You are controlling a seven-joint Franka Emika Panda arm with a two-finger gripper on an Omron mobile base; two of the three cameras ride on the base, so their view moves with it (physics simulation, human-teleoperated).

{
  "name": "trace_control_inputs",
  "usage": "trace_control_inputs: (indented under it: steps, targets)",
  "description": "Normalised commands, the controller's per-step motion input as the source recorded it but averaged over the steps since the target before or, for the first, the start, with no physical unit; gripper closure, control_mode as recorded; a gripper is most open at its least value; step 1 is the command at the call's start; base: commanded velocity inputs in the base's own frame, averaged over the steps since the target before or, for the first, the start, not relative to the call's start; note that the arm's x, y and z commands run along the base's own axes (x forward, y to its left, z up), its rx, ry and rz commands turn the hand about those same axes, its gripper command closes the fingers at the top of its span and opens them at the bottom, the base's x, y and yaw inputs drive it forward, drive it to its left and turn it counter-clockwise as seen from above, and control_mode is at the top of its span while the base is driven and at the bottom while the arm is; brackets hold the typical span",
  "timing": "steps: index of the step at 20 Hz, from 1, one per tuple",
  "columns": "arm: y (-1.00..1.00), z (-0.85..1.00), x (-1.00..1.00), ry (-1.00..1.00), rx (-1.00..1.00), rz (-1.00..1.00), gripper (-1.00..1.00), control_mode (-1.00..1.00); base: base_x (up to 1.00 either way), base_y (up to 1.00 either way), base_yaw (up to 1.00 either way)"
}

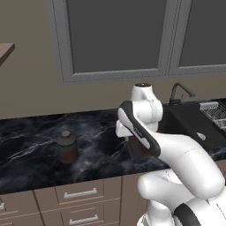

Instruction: Place the bowl in the left basin and the jug in the right basin of the sink.

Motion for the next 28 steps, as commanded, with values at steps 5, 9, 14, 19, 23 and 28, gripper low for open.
trace_control_inputs:
  steps: [5,9,14,19,23,28]
  targets:
    - [0.59,0.22,0.40,0.08,-0.10,0.16,-1.00,-1.00,0.00,0.00,0.00]
    - [0.72,0.13,0.35,-0.01,-0.05,0.05,-1.00,-1.00,0.00,0.00,0.00]
    - [0.68,0.00,0.52,-0.09,0.07,0.00,-1.00,-1.00,0.00,0.00,0.00]
    - [0.76,-0.04,0.35,-0.08,0.10,0.03,-1.00,-1.00,0.00,0.00,0.00]
    - [0.64,0.17,0.27,-0.12,0.02,0.09,-1.00,-1.00,0.00,0.00,0.00]
    - [0.65,0.20,0.22,-0.05,-0.01,0.09,-1.00,-1.00,0.00,0.00,0.00]
